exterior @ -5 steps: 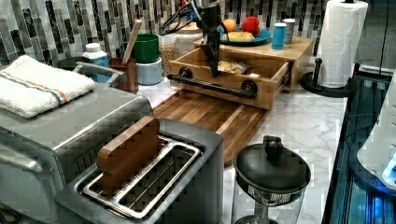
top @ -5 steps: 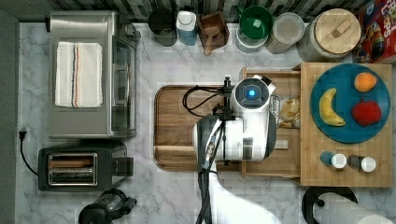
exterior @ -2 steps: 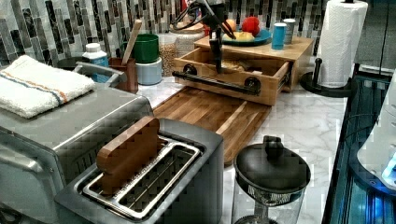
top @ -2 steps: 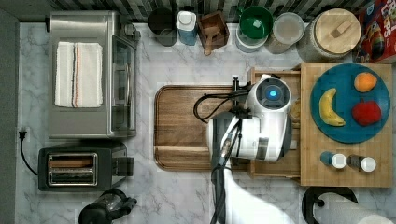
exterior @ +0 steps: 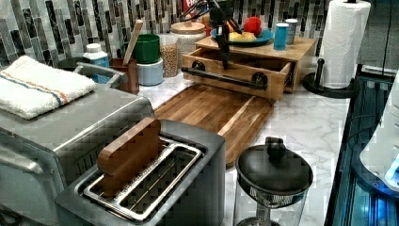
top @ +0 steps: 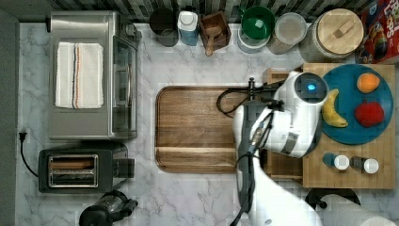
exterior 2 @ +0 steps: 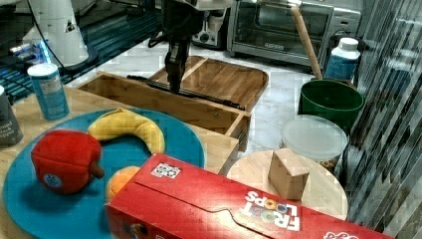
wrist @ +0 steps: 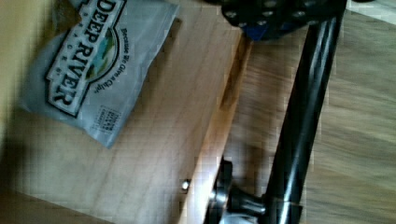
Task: Close the drawer.
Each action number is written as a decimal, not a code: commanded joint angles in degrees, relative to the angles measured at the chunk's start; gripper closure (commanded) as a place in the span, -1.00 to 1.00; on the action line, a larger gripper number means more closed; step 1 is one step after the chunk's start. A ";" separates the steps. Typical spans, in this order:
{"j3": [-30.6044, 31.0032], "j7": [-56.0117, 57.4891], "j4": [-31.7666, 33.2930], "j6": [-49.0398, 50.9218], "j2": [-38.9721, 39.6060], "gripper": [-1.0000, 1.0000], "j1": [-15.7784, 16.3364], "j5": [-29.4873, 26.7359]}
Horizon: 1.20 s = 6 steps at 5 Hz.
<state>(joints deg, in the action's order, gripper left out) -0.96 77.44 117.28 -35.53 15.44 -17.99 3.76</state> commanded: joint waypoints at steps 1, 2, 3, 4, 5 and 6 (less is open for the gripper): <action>-5.49 7.05 -11.38 1.77 1.99 1.00 -9.22 0.82; -6.68 5.83 -12.15 0.11 2.67 1.00 -9.58 2.69; -6.38 7.07 -12.05 -0.91 2.97 1.00 -10.56 1.25; -5.92 6.42 -10.83 0.81 1.40 1.00 -10.28 -0.27; -5.64 2.24 -10.48 5.54 -0.94 1.00 -8.85 -0.29; -5.27 -0.23 -13.28 10.83 -1.03 1.00 -7.64 0.30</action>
<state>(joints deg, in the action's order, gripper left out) -3.85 79.45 111.51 -29.18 17.72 -24.24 2.91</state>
